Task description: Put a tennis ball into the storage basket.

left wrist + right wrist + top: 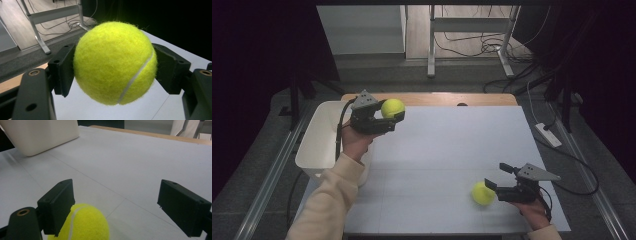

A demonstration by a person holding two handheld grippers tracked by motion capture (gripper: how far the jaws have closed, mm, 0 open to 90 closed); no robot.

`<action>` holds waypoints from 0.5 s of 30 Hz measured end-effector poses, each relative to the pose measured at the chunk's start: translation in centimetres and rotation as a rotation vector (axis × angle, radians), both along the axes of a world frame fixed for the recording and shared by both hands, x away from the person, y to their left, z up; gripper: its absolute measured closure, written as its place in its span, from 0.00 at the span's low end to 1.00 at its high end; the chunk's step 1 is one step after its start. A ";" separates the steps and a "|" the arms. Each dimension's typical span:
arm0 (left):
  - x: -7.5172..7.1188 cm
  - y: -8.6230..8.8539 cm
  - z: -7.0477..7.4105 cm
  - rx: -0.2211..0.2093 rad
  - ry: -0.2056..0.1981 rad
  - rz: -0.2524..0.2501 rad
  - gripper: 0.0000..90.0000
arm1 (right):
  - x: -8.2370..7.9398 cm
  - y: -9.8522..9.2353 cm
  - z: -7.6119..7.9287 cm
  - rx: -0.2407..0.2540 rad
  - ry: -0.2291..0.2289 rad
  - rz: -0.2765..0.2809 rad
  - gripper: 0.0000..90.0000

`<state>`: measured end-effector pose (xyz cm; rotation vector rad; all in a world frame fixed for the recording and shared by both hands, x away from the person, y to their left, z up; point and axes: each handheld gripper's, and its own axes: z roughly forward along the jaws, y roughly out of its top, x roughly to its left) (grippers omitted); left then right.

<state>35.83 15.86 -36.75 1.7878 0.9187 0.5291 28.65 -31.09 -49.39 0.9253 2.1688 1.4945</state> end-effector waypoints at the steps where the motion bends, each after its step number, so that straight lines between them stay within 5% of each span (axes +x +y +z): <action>1: 0.0 0.2 0.0 0.001 0.001 0.004 0.29 | 0.0 0.0 0.0 0.000 0.000 0.000 0.15; 15: 0.5 2.4 -0.6 -0.009 0.026 0.065 0.29 | 0.0 0.1 0.0 -0.004 0.001 0.002 0.15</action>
